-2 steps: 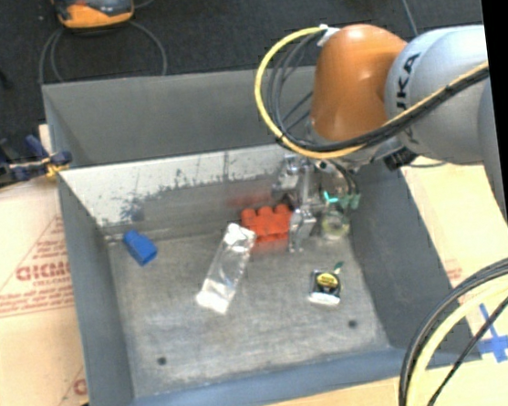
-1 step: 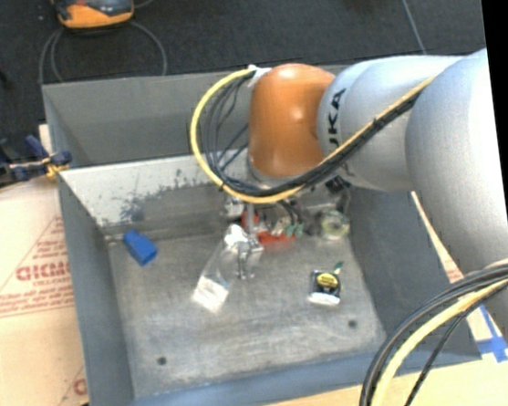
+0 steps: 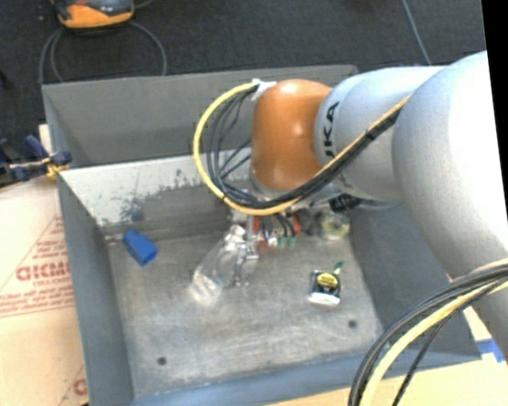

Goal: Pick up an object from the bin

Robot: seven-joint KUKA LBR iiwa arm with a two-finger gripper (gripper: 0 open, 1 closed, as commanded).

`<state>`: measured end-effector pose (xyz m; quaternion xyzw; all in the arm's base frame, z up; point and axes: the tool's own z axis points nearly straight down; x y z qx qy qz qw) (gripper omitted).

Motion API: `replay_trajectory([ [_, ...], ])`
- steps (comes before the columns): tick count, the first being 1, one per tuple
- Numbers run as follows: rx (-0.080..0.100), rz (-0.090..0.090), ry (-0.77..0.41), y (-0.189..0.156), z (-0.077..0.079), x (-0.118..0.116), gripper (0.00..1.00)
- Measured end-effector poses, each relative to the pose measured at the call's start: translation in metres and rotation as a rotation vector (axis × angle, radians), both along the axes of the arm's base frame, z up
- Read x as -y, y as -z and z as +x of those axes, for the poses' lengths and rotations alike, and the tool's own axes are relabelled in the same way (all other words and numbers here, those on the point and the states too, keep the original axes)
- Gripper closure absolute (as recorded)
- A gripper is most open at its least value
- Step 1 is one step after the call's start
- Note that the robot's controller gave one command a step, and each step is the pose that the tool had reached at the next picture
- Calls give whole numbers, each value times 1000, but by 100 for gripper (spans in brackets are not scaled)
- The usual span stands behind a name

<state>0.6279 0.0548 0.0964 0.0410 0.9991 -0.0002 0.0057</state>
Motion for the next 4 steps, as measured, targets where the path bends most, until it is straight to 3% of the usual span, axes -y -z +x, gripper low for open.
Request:
replay_trajectory([
  [1, -6, 2, 212, -24, -3, -25, 0],
  [2, 0, 5, 296, 2, -1, -27, 0],
  [3, -1, 9, 293, 2, -1, -30, 100],
  [4, -3, 1, 201, -157, -3, -26, 100],
])
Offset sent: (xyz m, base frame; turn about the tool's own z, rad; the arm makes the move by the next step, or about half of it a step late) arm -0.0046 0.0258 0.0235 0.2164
